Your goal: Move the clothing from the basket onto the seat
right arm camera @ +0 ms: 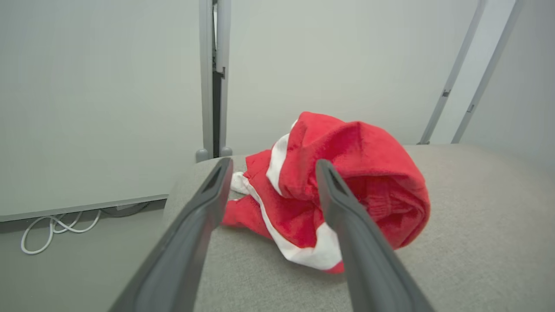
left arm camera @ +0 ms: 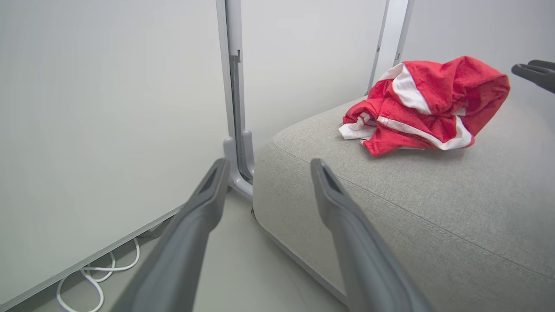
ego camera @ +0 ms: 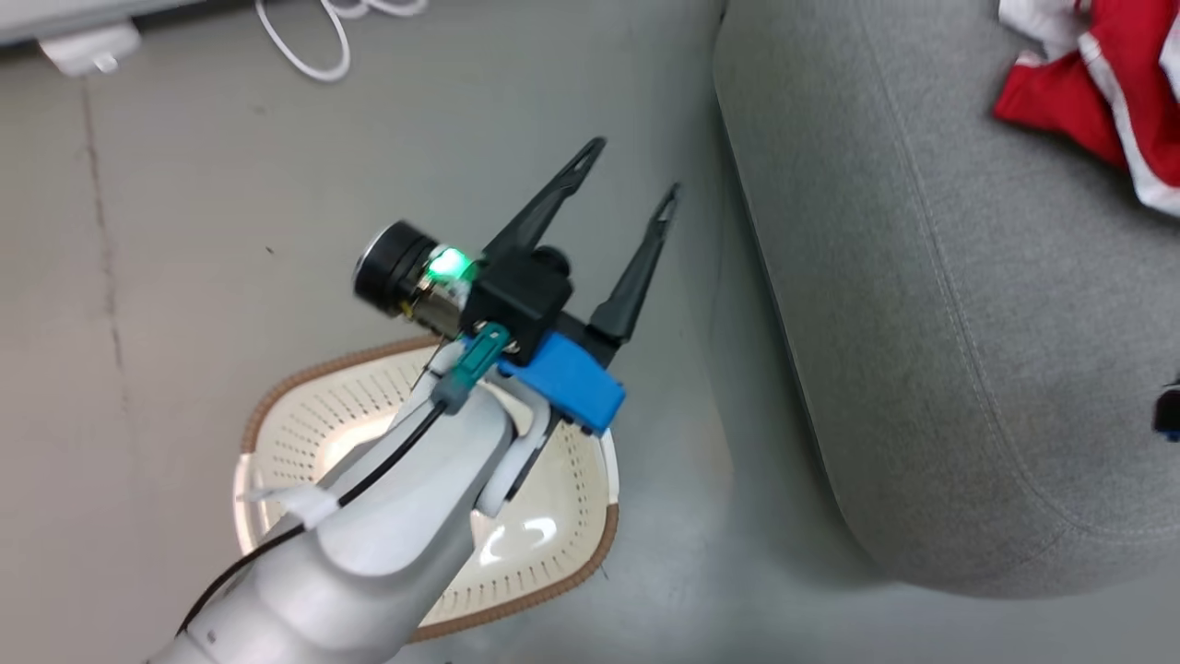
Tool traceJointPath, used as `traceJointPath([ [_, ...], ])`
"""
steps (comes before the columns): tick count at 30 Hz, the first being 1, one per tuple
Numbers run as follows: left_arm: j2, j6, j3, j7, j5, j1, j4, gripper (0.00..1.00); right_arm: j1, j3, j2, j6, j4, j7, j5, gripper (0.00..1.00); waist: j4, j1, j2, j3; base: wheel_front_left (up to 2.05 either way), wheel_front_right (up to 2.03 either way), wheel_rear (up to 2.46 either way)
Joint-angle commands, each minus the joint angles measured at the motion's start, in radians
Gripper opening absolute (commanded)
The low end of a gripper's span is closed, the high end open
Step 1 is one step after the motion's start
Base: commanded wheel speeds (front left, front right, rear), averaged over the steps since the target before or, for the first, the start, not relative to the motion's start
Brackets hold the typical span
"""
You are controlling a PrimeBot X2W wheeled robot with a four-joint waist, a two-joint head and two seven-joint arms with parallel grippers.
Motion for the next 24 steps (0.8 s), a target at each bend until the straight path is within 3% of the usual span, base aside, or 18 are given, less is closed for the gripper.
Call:
traceJointPath([
  [1, 0.013, 0.01, 0.034, -0.004, 0.011, 0.04, -0.017, 1.0, 0.028, 0.028, 0.013, 0.001, -0.025, -0.001, 0.0, 1.0, 0.029, 0.0001, -0.0001, -0.073, 0.0, 0.0, 0.0],
  [11, 0.039, 0.048, 0.263, -0.004, 0.07, 0.254, -0.119, 1.0, 0.11, 0.181, 0.043, 0.001, -0.105, -0.001, 0.006, 1.0, 0.11, 0.0001, -0.0001, -0.231, 0.0, 0.0, 0.0],
  [24, 0.015, -0.019, 0.537, -0.004, 0.156, 0.519, -0.188, 1.0, 0.237, 0.249, 0.087, 0.001, -0.087, -0.001, -0.008, 1.0, 0.198, 0.0001, -0.0001, -0.385, 0.0, 0.0, 0.0],
])
